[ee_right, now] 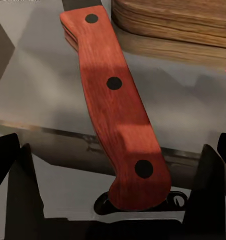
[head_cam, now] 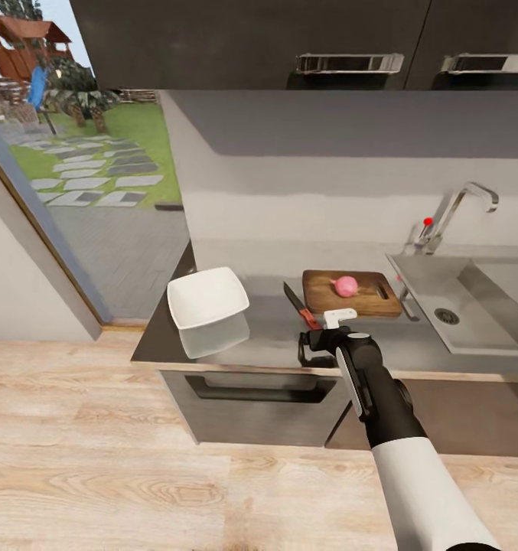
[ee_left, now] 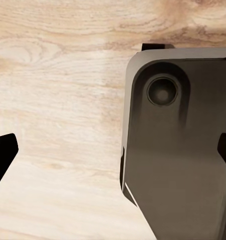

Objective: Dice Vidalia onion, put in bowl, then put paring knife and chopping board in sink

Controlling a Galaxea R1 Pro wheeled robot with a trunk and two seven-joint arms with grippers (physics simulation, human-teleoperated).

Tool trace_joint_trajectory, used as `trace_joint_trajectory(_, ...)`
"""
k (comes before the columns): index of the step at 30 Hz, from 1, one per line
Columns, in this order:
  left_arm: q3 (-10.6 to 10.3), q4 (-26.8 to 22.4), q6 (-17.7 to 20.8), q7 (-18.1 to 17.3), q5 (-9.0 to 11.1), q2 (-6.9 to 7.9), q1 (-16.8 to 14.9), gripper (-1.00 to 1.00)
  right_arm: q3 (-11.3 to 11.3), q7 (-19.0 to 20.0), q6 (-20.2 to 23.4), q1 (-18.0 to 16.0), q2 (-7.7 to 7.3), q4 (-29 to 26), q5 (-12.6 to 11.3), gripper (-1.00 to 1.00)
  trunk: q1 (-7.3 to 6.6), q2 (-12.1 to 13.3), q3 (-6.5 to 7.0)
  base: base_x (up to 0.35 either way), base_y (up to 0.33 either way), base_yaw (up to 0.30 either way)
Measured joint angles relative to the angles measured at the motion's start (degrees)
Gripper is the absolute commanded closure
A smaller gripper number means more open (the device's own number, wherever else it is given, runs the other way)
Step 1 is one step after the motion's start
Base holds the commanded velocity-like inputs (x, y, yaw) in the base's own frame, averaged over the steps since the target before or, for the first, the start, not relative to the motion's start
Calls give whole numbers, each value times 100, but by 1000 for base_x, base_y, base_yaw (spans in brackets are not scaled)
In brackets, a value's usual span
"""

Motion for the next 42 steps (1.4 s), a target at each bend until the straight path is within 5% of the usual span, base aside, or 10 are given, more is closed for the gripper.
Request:
trace_joint_trajectory(13, 0, 0, 0, 0, 0, 0, 0, -100, 0, -1, 2, 1, 2, -12, 2, -100, 0, 0, -6, 0, 0, 0)
trace_joint_trajectory(14, -1, 0, 0, 0, 0, 0, 0, -100, 0, -2, 2, 1, 2, -12, 2, 100, 0, 0, -6, 0, 0, 0)
trace_joint_trajectory(42, 0, -1, 1, 0, 0, 0, 0, -100, 45, 4, -87, 0, 70, 51, -21, 100, 0, 0, -6, 0, 0, 0)
